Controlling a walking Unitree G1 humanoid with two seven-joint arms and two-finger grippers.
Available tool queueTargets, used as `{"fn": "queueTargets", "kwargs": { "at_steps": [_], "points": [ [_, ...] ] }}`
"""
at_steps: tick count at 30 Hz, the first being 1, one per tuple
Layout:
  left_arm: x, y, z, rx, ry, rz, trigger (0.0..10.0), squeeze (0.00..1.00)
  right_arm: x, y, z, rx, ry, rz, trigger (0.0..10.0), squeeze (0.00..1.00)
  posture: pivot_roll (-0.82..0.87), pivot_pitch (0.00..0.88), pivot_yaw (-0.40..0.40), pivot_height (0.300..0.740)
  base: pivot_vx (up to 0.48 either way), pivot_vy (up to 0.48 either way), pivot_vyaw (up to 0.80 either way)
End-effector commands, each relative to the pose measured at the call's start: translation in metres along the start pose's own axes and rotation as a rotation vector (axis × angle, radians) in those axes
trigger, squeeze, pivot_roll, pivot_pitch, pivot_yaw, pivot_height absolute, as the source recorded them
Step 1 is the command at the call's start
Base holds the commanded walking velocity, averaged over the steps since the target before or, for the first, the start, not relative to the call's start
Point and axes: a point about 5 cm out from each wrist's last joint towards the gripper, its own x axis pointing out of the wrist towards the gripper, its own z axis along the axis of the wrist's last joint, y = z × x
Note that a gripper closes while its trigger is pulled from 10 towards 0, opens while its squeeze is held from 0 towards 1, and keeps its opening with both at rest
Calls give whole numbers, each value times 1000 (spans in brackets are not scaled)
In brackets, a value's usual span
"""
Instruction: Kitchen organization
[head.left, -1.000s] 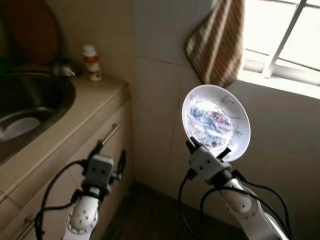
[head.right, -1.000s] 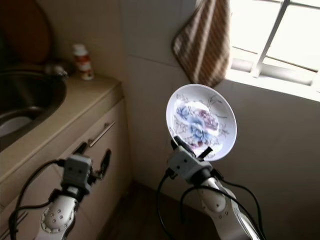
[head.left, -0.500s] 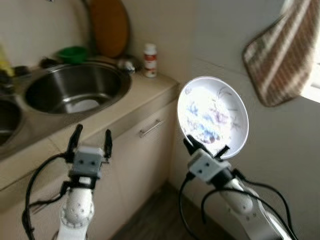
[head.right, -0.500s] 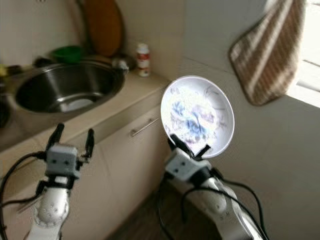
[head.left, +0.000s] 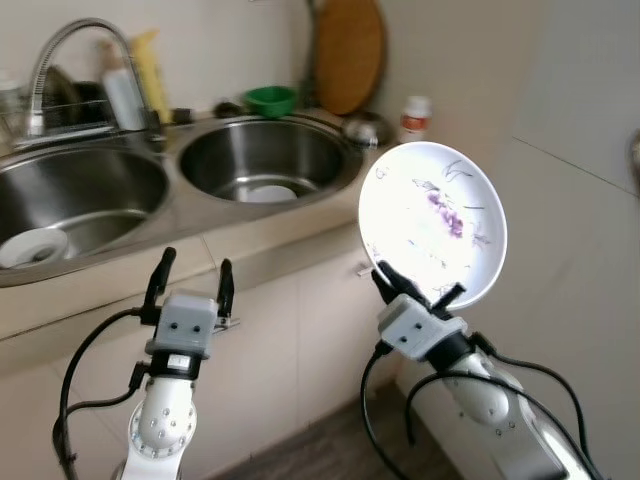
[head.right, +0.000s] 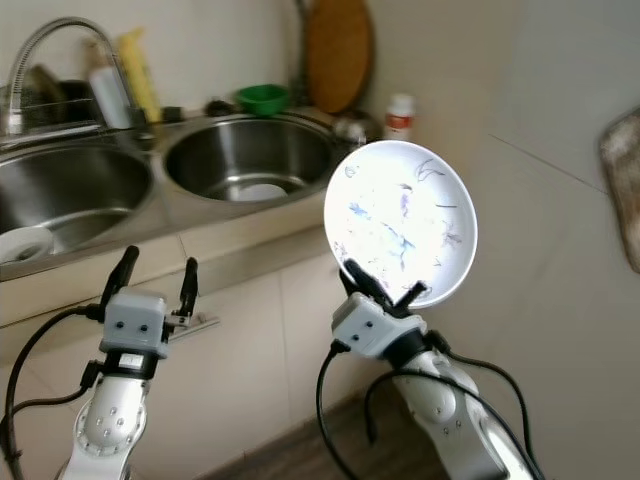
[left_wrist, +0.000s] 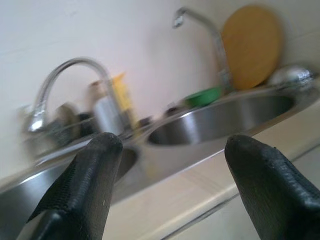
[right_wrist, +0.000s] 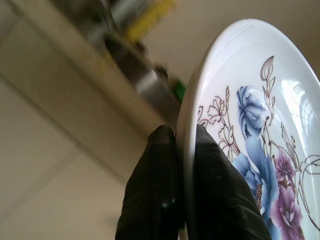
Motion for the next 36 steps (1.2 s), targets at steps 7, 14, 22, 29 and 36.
{"fn": "queueTargets", "kwargs": {
  "at_steps": [7,14,22,29,36],
  "points": [
    [0,-3,1,-15,-7,-16,10000,0,-1,-5,0,-29,-9,-19,7451,0,45,0,-45,740,0,0,800],
    [1,-3,0,-4,-5,-25,10000,0,1,-8,-2,14,-5,-56,10000,0,48,0,-44,740,0,0,800],
    [3,-4,0,-4,-6,-31,10000,0,3,-12,-2,55,-10,-80,10000,0,47,0,-43,740,0,0,300],
    [4,-3,1,-3,-11,-24,10000,0,4,-11,2,21,-32,-63,10000,0,48,0,-46,740,71,0,0],
    [5,-3,3,-13,-23,-21,10000,0,7,-9,4,-25,-49,-44,10000,0,49,0,-48,740,359,0,229]
  ]
}}
